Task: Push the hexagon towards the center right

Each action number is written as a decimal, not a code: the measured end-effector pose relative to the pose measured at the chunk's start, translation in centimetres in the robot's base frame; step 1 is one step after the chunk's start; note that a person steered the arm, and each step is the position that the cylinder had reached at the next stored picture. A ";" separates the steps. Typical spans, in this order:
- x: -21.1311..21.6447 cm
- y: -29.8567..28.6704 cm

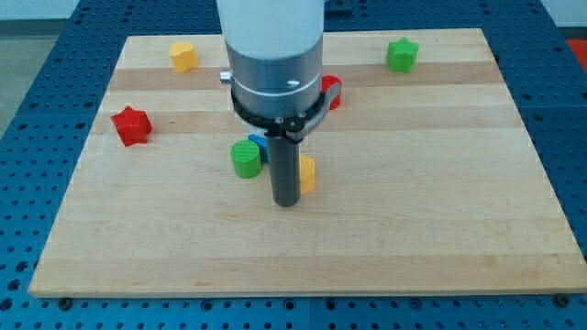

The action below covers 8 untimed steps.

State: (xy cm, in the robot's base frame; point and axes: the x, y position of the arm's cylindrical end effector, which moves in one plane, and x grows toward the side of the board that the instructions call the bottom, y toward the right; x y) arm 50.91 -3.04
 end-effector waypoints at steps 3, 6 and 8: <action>-8.7 9.7; -3.6 4.3; -2.4 9.2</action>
